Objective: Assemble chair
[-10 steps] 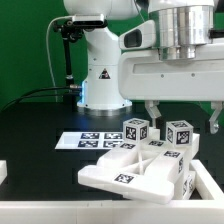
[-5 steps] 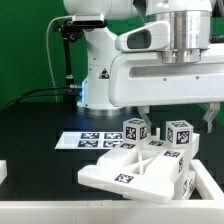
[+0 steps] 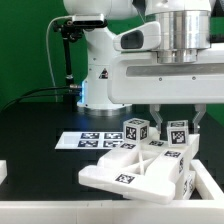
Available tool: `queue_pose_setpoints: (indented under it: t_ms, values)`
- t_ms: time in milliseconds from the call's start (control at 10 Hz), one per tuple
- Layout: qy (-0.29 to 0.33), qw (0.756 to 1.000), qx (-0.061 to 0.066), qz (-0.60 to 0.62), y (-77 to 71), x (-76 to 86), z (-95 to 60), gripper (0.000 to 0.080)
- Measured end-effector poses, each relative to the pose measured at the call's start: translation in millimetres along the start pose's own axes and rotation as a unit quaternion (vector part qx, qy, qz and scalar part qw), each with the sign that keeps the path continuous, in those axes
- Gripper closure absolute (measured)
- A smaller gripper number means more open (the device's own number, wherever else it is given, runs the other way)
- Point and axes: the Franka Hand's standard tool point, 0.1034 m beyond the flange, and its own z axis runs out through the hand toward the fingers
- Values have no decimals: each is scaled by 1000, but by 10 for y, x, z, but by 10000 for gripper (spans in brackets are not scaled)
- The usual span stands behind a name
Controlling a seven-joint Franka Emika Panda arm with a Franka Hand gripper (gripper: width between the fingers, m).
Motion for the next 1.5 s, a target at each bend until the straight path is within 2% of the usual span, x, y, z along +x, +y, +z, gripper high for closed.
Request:
queue_pose_setpoints:
  t_ms: [200, 400, 600, 900, 1000, 1100, 1200, 1300, 1500]
  values:
    - [-1, 995, 0, 99, -10, -8, 3, 515]
    - [-2, 976, 0, 219, -81, -46, 8, 515]
    - [-3, 948, 2, 318, -85, -48, 10, 515]
    - [-3, 941, 2, 340, -89, -50, 10, 515]
    - [-3, 946, 2, 324, -87, -49, 10, 333]
    - [-4, 947, 2, 320, -88, -50, 9, 333]
    - [-6, 960, -2, 280, -87, -54, 2, 192]
    - [-7, 980, -5, 199, -103, -49, -9, 158]
    - [-13, 998, -12, 66, -165, -83, 9, 152]
